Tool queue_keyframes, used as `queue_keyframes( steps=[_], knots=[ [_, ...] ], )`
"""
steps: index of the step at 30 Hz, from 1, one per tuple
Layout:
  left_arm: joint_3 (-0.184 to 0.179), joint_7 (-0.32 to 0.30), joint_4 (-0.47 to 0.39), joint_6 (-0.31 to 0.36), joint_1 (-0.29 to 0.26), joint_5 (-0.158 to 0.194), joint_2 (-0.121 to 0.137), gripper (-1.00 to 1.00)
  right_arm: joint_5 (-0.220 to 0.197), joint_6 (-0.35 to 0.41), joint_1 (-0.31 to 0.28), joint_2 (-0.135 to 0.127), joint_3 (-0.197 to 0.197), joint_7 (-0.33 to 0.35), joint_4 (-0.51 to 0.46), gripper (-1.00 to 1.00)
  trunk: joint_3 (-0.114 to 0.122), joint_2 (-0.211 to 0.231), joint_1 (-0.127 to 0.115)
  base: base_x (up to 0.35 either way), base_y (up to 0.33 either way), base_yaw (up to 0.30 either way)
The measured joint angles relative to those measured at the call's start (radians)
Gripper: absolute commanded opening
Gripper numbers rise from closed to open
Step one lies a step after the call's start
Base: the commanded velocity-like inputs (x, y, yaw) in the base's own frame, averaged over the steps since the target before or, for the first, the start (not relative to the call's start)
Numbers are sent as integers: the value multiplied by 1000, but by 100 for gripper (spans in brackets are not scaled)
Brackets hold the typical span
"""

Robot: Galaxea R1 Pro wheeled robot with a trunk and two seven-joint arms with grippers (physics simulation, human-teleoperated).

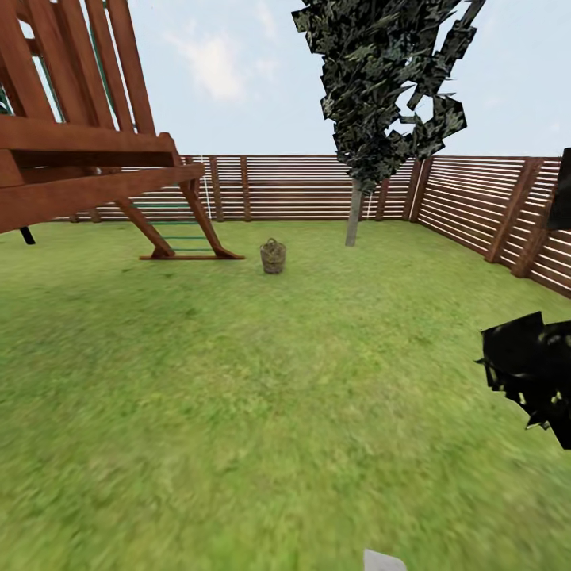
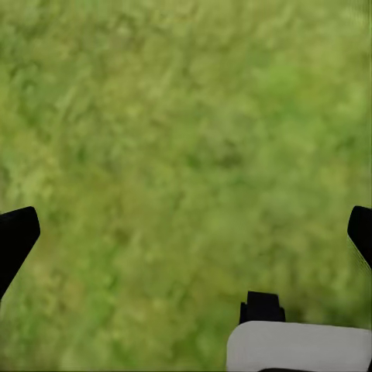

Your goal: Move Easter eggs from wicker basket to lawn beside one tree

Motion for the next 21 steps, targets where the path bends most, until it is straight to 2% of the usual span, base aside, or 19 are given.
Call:
queue_keyframes(
  steps=[21],
  knots=[
    [0, 0, 0, 0, 0, 0, 0, 100, -2, 1, 0, 0, 0, 0, 0, 100, 0, 0, 0, 293, 0, 0]
  ],
)
